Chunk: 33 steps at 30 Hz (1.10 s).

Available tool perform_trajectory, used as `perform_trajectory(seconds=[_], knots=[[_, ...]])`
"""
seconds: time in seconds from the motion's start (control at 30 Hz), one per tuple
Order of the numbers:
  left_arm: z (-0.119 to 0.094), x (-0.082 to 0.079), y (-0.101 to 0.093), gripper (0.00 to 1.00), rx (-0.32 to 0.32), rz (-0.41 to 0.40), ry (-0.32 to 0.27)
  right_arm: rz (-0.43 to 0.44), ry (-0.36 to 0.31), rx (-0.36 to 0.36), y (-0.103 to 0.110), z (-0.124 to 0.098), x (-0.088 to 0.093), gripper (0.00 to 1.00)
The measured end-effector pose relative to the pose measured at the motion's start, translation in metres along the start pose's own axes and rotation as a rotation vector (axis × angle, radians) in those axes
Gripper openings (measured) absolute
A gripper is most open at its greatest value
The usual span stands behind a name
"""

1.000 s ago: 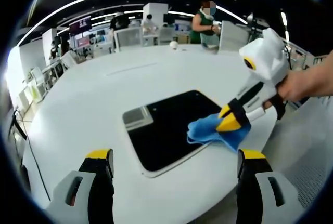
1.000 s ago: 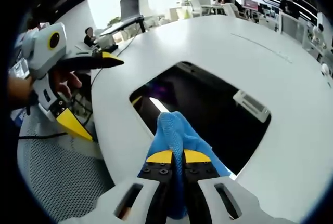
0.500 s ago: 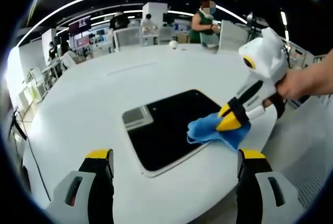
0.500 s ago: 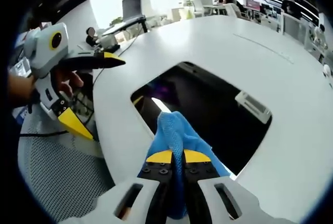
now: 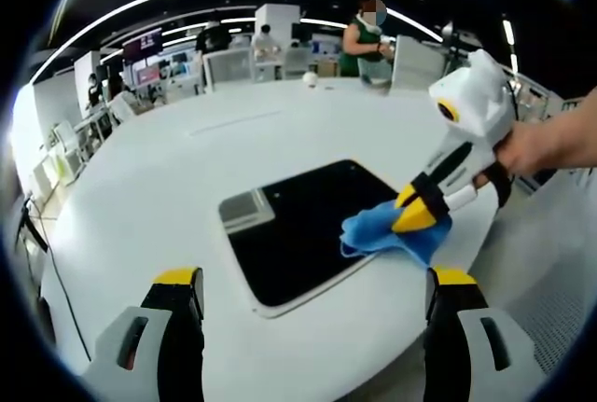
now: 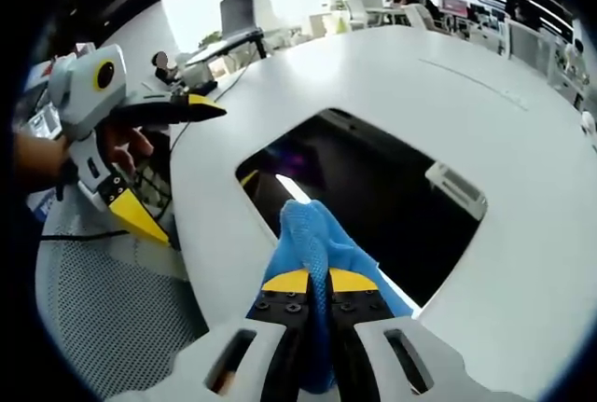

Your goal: Wipe the mirror surface with the cleaning cloth until all visible marks leave the cleaned area.

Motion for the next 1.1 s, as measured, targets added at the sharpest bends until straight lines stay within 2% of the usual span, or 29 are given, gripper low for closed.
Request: perform_trajectory(seconds=[1.1], knots=[[0.001,0.001,0.000,1.00,-0.004,-0.003,0.001,0.032,0.001,-0.008,-0.015,-0.016,0.013,0.00]])
Point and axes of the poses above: the point that each gripper's makers call its tool centre point, and the gripper's own axes: z roughly forward along the fingers, y roughly to its left, x roughly out of its underside, the point moved 2 cm from there along -z, roughly backward along the fingers, and after that the axes turned 6 degrees about -y, right-handed, at the moved point
